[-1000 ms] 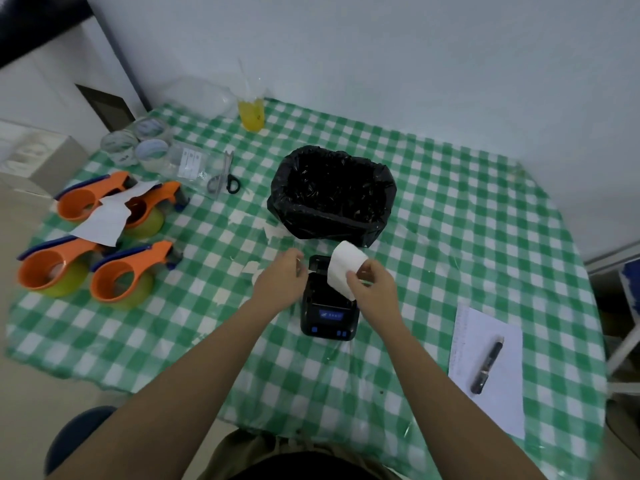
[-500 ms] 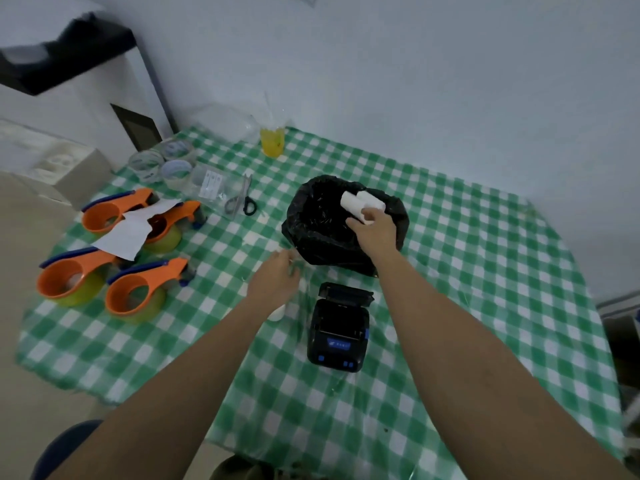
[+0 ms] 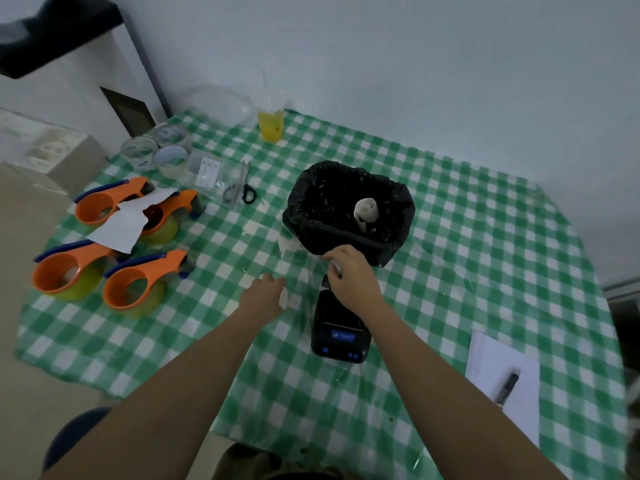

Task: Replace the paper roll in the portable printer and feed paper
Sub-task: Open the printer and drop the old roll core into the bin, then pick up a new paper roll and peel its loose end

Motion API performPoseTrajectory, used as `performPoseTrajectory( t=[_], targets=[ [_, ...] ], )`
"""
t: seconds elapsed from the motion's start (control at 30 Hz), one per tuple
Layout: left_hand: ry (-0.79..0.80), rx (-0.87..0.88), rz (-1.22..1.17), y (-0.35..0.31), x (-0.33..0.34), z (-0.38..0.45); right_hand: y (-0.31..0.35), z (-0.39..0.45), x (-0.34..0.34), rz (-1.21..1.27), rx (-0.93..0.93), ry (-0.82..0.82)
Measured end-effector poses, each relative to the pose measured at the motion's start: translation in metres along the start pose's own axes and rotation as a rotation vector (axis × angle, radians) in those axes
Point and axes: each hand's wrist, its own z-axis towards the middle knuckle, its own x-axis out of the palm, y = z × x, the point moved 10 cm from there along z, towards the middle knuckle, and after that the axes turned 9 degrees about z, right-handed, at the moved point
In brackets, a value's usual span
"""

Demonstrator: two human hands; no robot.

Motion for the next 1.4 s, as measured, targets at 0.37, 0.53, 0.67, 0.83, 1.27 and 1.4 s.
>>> performPoseTrajectory(
  t=[0.37, 0.53, 0.67, 0.83, 1.27, 1.4],
  targets=[
    [-0.262, 0.171, -0.715, -0.014, -0.069, -0.028, -0.003, -0.023, -0.017, 0.323, 0.1, -0.099],
    [-0.243, 0.358, -0.91, -0.044, -0.1, -0.05, -0.015, -0.035, 0.001, 0.874, 0.445, 0.053],
    [-0.206, 0.433, -0.966, -0.06, -0.111, -0.057, -0.013, -0.037, -0.004, 1.093, 0.477, 0.088],
    [-0.168, 0.475, -1.037, -0.07, -0.121, -0.065, 0.0, -0.036, -0.027, 1.075, 0.341, 0.027],
    [-0.103, 0.272, -1.197, -0.067, -0.133, -0.066, 0.055, -0.041, -0.077, 0.351, -0.228, -0.206],
    [0.007, 0.244, -1.267, -0.073, -0.127, -0.069, 0.066, -0.046, -0.079, 0.208, -0.338, -0.26]
  ],
)
